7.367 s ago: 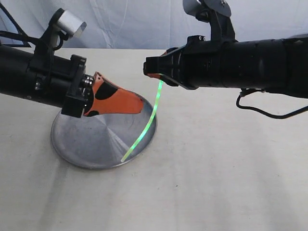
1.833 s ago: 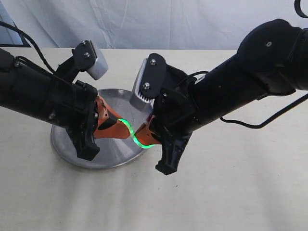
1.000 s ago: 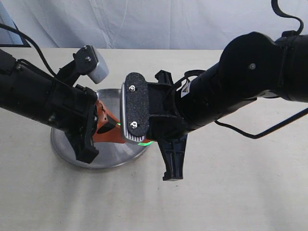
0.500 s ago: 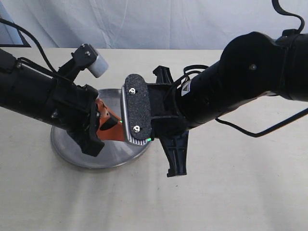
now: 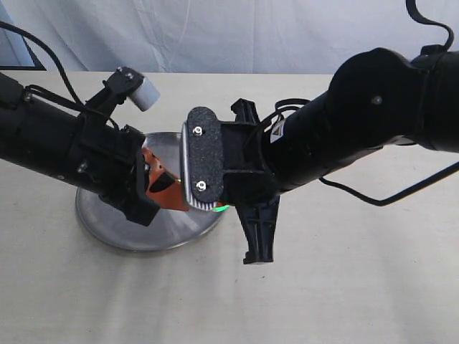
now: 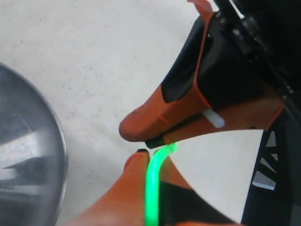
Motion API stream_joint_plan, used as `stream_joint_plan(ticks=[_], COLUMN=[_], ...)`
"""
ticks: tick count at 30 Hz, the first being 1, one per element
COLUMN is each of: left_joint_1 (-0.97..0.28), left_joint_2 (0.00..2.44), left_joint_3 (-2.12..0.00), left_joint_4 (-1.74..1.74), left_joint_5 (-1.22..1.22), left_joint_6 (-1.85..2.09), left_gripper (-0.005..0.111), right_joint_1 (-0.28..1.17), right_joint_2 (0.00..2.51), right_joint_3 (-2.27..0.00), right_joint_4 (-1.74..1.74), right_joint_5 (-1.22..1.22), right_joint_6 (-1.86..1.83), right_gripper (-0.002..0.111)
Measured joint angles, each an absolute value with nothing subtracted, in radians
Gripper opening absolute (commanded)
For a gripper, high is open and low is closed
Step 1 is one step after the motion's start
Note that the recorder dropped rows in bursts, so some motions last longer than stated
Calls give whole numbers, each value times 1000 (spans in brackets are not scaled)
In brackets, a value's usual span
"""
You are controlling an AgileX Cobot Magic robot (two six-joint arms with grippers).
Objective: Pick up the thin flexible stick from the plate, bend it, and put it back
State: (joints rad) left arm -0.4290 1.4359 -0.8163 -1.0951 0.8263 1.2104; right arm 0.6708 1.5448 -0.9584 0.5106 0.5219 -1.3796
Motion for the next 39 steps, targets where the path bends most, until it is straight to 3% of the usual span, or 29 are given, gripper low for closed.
stream_joint_plan(ticks=[9, 12, 15, 17, 23, 33, 39], left_joint_1=[-429, -429, -429, -427, -427, -427, -425], left_joint_2=[1436, 1436, 1434, 1433, 1426, 1438, 1539], left_joint_3=[-816, -816, -820, -827, -832, -834, -853], left_joint_4=[-1032, -1016, -992, -967, -849, -706, -708], left_joint_5=[818, 808, 783, 760, 683, 529, 466], left_joint_6=[1174, 1154, 1110, 1069, 926, 763, 747], left_gripper=[0, 0, 0, 0, 0, 0, 0], right_joint_1=[671, 671, 673, 675, 685, 687, 687], right_joint_2=[1551, 1551, 1554, 1563, 1552, 1374, 1249], right_joint_3=[-951, -951, -944, -936, -932, -932, -932], right_joint_4=[587, 591, 589, 581, 529, 20, -67], right_joint_5=[542, 545, 572, 601, 627, 624, 624], right_joint_6=[-1022, -927, -858, -828, -729, -260, -149], right_gripper=[1, 23, 59, 65, 64, 64, 64])
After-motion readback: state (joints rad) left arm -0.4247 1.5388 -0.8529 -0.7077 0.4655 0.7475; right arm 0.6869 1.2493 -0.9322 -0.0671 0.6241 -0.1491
